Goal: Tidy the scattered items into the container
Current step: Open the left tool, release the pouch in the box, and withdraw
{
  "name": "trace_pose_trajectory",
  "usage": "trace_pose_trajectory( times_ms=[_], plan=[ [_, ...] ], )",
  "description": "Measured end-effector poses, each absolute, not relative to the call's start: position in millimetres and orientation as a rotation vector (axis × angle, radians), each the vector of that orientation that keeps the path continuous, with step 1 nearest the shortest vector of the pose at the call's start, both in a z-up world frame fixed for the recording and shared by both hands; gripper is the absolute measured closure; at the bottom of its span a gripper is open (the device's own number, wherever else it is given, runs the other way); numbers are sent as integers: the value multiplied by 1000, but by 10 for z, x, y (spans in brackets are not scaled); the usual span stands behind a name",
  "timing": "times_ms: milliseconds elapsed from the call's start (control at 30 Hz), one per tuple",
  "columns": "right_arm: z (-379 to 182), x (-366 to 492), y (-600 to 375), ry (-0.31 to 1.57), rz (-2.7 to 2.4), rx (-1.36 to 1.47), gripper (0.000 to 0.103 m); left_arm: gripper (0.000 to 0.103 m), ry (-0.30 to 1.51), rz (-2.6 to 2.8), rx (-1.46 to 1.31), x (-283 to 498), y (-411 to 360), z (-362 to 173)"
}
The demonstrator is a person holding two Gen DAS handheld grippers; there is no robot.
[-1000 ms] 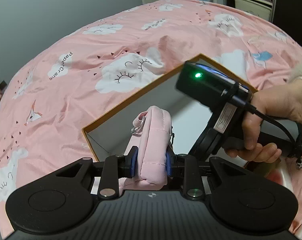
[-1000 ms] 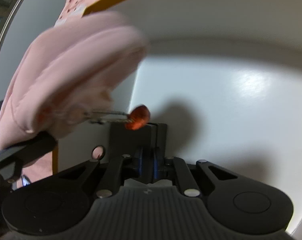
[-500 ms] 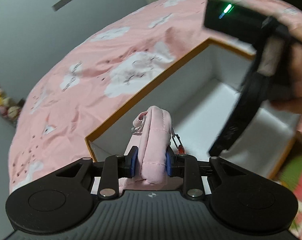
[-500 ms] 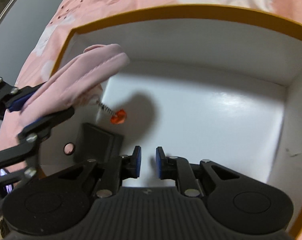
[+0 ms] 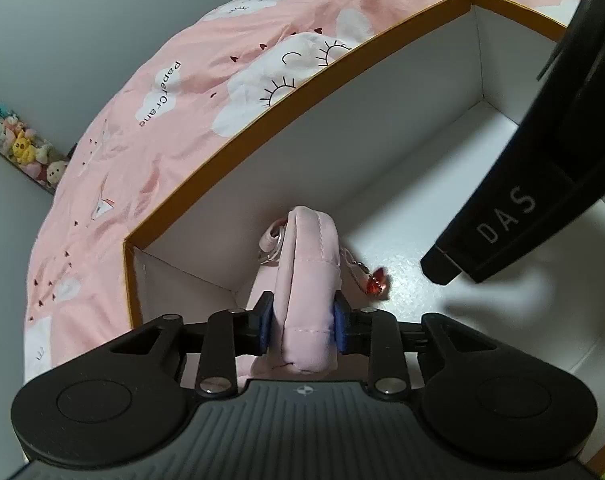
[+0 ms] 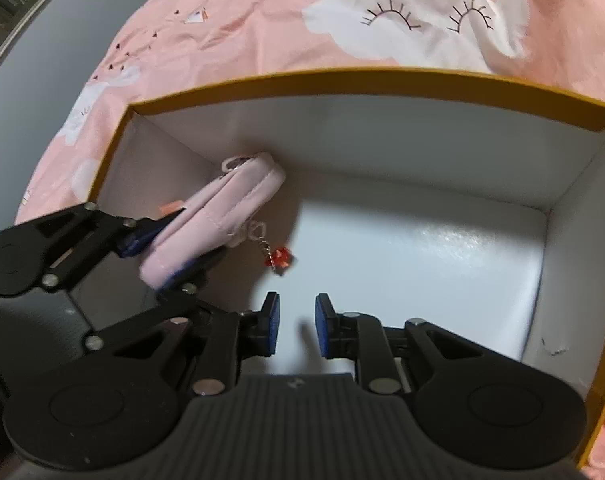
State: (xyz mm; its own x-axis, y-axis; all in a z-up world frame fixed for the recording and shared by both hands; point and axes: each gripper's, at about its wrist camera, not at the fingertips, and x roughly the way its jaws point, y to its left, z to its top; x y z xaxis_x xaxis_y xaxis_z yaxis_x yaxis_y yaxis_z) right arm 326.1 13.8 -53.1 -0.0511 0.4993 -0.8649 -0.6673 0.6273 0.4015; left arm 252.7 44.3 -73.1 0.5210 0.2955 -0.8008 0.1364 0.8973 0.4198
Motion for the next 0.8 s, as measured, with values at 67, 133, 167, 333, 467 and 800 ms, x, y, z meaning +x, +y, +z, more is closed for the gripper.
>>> trace_pose_trajectory(
  times_ms=[67, 133, 167, 333, 467, 800],
  plan=[
    [-485, 3269, 34, 1305, 967, -145, 78, 61, 1024, 75, 429, 2510, 496, -704],
    [-497, 3261, 138, 1297, 976, -124, 75, 39, 1009, 44, 386, 2478, 557, -656],
    [-493, 3261, 159, 1293, 983, -110, 74, 36, 1002, 26, 363, 2458, 592, -626],
    [-434, 3267, 107, 1276, 987, -75, 69, 36, 999, -34, 250, 2331, 764, -460],
    [-466, 3312, 98, 1297, 978, -40, 64, 41, 976, -60, 195, 2145, 907, -281],
    [-718, 3372, 206, 1411, 939, 21, 60, 55, 920, -31, 169, 1906, 1171, -12]
  ],
)
